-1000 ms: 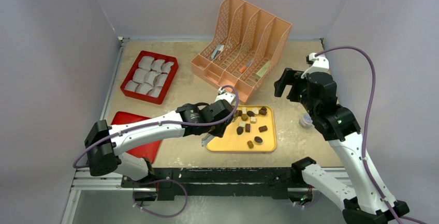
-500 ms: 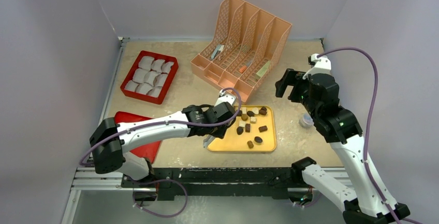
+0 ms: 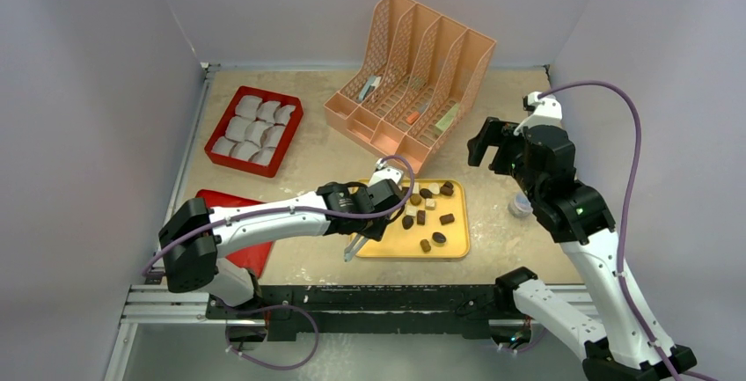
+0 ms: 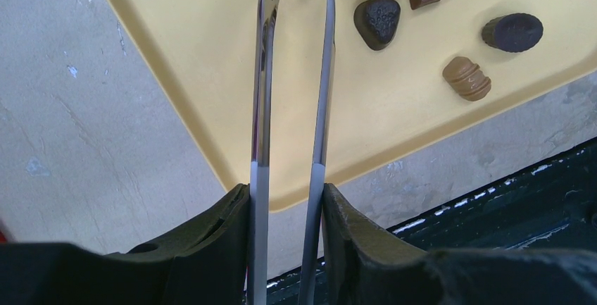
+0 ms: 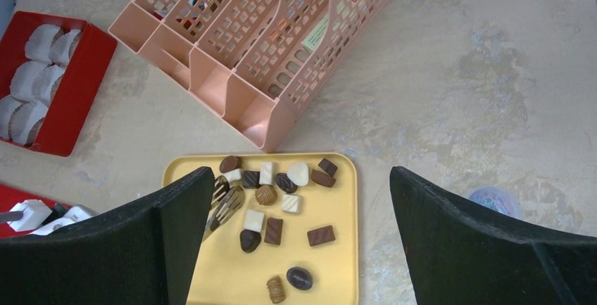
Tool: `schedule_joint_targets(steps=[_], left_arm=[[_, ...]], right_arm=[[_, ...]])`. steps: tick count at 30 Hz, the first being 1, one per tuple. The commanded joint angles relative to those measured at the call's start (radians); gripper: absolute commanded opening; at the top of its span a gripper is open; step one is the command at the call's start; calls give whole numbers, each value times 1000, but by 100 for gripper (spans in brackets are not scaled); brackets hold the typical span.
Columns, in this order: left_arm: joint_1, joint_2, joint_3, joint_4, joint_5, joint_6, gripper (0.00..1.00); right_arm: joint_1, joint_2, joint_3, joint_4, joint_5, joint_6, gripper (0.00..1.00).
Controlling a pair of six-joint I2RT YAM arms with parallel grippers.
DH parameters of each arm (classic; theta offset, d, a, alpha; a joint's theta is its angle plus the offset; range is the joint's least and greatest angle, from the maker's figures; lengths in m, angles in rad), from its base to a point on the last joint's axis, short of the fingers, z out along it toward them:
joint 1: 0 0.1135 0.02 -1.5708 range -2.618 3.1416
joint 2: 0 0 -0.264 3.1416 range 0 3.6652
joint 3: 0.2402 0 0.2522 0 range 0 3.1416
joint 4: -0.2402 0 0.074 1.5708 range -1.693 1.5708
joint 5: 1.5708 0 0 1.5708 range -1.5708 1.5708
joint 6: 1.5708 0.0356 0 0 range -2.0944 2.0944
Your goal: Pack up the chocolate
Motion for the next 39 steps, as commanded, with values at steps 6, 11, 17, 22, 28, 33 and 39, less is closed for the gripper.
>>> schedule_joint_targets(steps=[6, 11, 17, 22, 28, 33, 39], left_arm=[[-7, 6, 6, 39, -35, -16, 37], [-19, 3, 16, 26, -38, -18, 32], [-21, -20, 12, 10, -59, -30, 34], [-21, -2, 10, 18, -57, -26, 36], [-27, 2, 16, 15, -59, -28, 30], [-27, -41, 25, -5, -89, -39, 27], [-27, -78, 32, -17, -97, -59, 23]], right_arm=[[-2, -14, -2, 23, 18, -14, 96], [-2, -19, -2, 19, 20, -14, 96], [-2, -16, -2, 26, 18, -8, 96], [-2, -16, 1, 28, 18, -7, 96], [-2, -24, 2, 21, 19, -6, 96], [-2, -25, -10, 30, 20, -2, 96], [-2, -16, -12, 39, 19, -1, 96]])
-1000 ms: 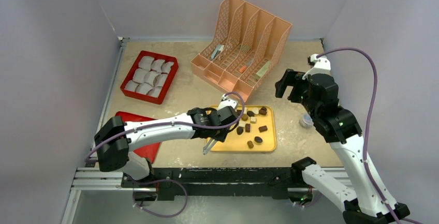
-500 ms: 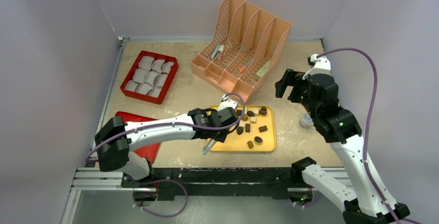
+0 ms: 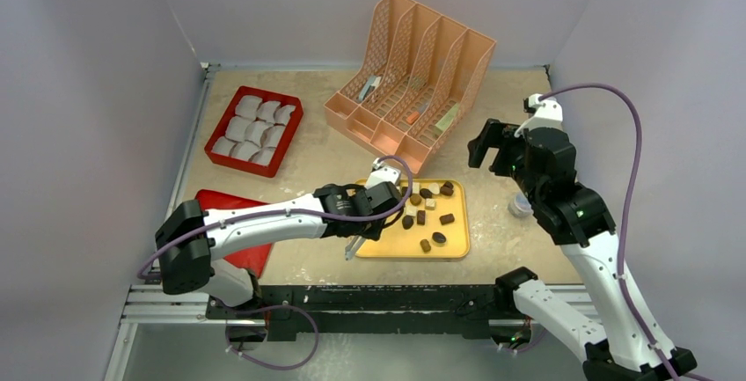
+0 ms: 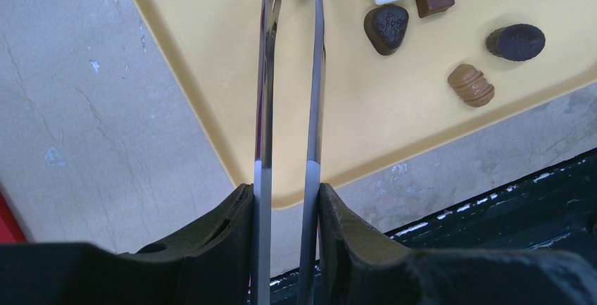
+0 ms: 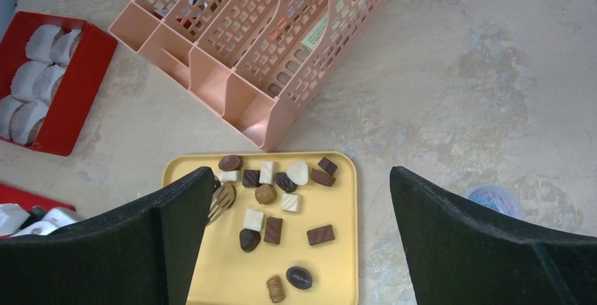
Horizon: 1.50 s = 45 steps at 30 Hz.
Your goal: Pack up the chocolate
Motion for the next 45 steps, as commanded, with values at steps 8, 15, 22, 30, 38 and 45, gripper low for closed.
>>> schedule_joint_targets(steps=[8, 15, 22, 30, 38, 45], left_arm=[[-3, -112, 60, -36, -101, -50, 21], [29, -115, 142, -101, -186, -28, 21], [204, -122, 219, -96, -185, 49, 21], [462, -51, 388, -114, -181, 160, 21], [772, 73, 549, -63, -85, 194, 21], [1010, 164, 549, 16, 127, 177, 20]], right_arm=[[-2, -3, 2, 39, 10, -7, 96], [-2, -13, -2, 50, 7, -6, 96], [-2, -28, -36, 76, -35, 16, 96], [-2, -19, -39, 85, -54, 24, 96], [-2, 5, -21, 85, -64, 16, 96], [-2, 33, 7, 56, -55, 2, 96]])
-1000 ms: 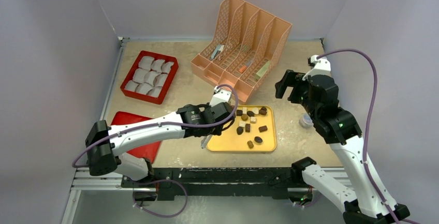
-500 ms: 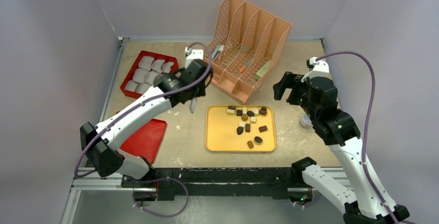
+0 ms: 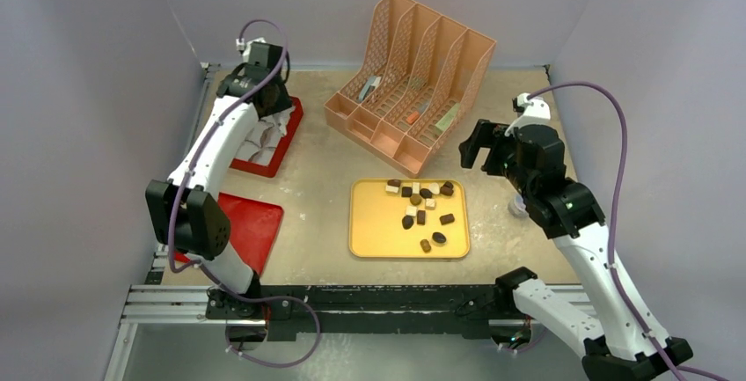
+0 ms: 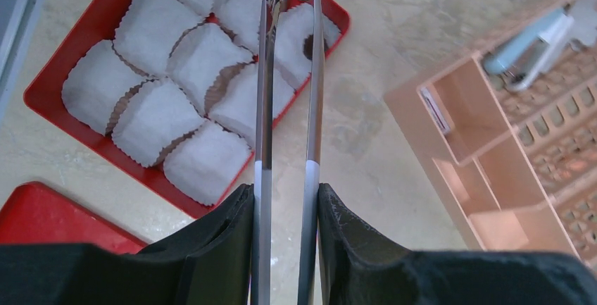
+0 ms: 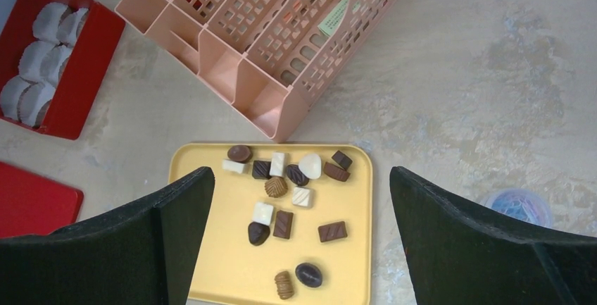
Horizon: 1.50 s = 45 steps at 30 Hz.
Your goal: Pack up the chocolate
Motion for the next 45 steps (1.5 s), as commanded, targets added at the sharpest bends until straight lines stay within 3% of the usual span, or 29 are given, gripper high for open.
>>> schedule_joint_targets(steps=[1, 12, 45], left_arm=[[126, 27, 35, 98, 145, 3, 21], [222, 111, -22, 120, 179, 15, 21], [228, 181, -32, 113, 217, 79, 38]], right_arm=[[-2, 6, 51, 14, 6, -14, 96], [-2, 53, 62, 34, 11, -21, 96], [-2, 46, 89, 19, 18, -30, 96]])
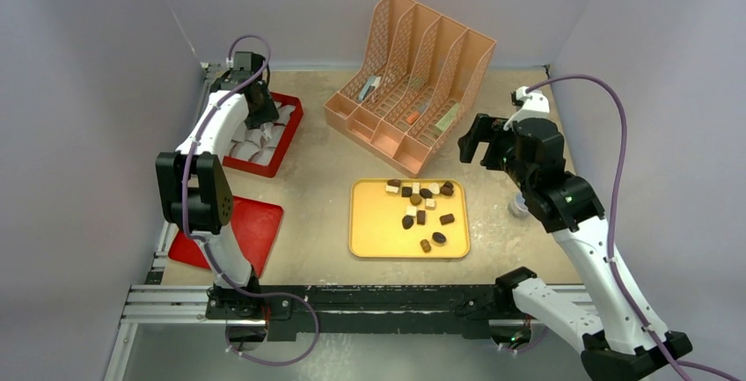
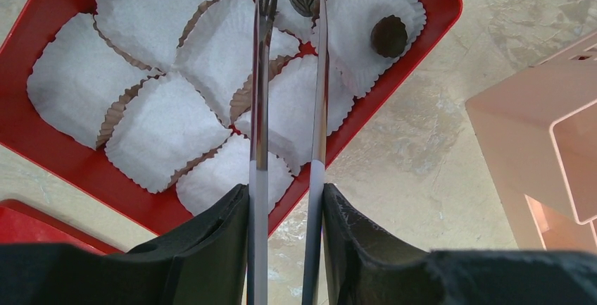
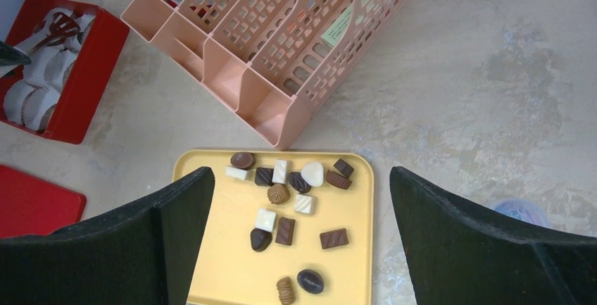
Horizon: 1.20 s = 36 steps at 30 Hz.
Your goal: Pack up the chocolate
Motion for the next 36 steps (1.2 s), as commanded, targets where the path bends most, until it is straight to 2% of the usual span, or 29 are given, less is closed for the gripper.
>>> schedule_joint_targets(steps=[1, 10, 18, 27, 36], left_arm=[[9, -15, 14, 50, 4, 19, 38], [8, -114, 17, 51, -41, 9, 37], [-14, -260, -69, 74, 17, 14, 37], [-182, -335, -55, -22, 9, 66, 37], [-346, -454, -125, -77, 93, 108, 36]], right_arm=[[-2, 9, 49, 22, 19, -20, 96], [-2, 11, 53, 19, 16, -27, 96], [-2, 19, 54, 15, 12, -29, 96], [-2, 15, 53, 8, 23, -49, 96], [-2, 12, 45, 14, 24, -55, 96]])
